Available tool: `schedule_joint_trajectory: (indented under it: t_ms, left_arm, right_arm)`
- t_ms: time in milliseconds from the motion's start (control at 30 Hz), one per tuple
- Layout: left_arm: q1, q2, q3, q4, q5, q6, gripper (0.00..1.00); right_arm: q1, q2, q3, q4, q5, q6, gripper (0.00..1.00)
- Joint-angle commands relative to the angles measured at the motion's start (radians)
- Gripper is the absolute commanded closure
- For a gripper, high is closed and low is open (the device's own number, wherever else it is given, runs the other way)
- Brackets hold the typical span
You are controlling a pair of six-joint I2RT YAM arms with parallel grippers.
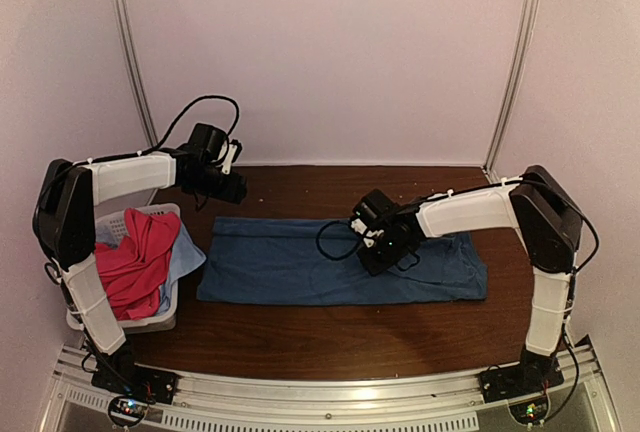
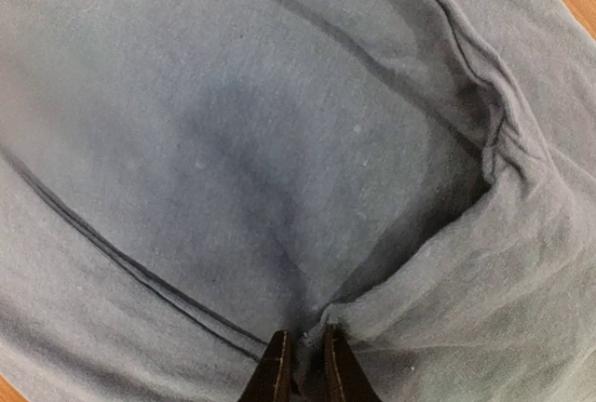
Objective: Fold and stack the mixed laundry pile
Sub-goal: Adjust the rectangle-folded T-shirt at the center of the board.
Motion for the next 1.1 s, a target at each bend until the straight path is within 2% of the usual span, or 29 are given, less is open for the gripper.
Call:
schedule_joint_trajectory:
  t_ms: [0, 167, 267, 433, 800, 1067]
  left_arm:
    - [-0.006, -0.009, 0.006, 0.009, -0.006, 0.012, 0.33]
    - [-0.006, -0.009, 0.007, 0.009, -0.002, 0.011, 0.33]
    - [-0.006, -0.010, 0.007, 0.008, -0.002, 0.011, 0.33]
    - [-0.006, -0.010, 0.005, -0.001, -0.016, 0.013, 0.33]
    - [-0.006, -0.006, 0.016, -0.023, -0.018, 0.017, 0.33]
    - [-0.007, -0.003, 0.010, -0.057, -0.017, 0.025, 0.34]
  right_arm:
    - [0.004, -0.016, 0.017, -0.035, 0.038, 0.008, 0.89]
    - [0.004, -0.038, 0.043, -0.061, 0.057, 0.002, 0.88]
    - [0.002, -0.045, 0.042, -0.061, 0.066, -0.001, 1.00]
    - [0.002, -0.081, 0.041, -0.076, 0.062, -0.001, 1.00]
    - [0.005, -0.273, -0.071, -0.124, -0.056, 0.003, 1.00]
    - [0.020, -0.292, -0.180, -0.166, -0.121, 0.018, 1.00]
